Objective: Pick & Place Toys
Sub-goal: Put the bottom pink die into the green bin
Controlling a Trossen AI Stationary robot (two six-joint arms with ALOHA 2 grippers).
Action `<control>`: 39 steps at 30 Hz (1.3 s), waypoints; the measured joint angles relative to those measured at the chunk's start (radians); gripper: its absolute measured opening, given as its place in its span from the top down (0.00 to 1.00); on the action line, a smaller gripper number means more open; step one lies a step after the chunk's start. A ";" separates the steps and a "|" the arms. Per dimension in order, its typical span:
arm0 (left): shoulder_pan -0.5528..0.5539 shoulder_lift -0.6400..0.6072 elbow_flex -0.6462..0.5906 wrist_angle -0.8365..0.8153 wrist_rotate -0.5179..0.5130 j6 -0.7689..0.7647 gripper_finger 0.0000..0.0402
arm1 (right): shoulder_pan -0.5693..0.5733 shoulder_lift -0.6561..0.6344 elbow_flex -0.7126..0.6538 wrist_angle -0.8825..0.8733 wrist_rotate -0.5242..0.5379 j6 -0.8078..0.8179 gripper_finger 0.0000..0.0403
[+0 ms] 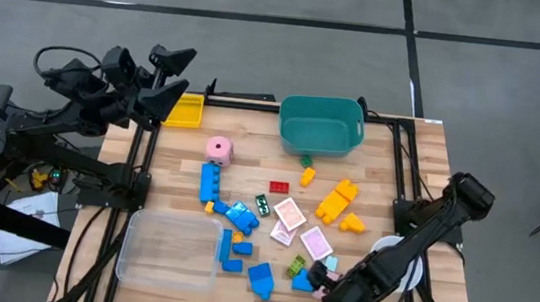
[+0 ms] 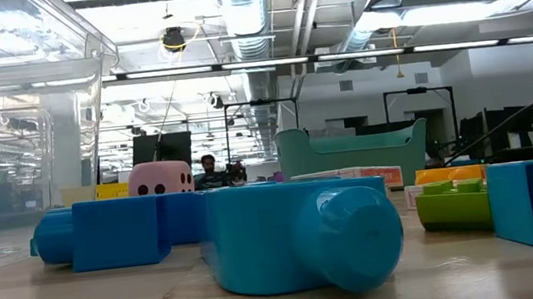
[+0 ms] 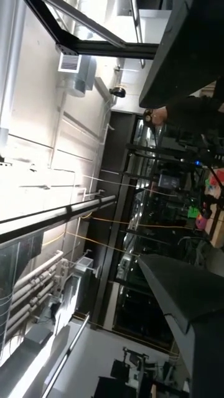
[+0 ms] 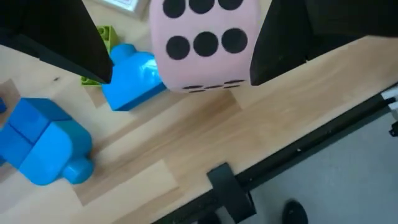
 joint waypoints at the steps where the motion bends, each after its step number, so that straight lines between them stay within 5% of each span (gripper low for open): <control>1: 0.000 0.000 0.000 0.000 0.000 0.000 0.01 | 0.004 -0.008 -0.014 0.007 0.000 0.000 0.08; 19: 0.000 0.026 0.001 0.002 0.001 0.003 0.01 | 0.017 -0.155 -0.268 0.239 -0.022 -0.050 0.08; 39: 0.000 0.036 0.000 0.001 0.000 0.010 0.01 | -0.005 -0.172 -0.333 0.373 -0.027 -0.149 0.08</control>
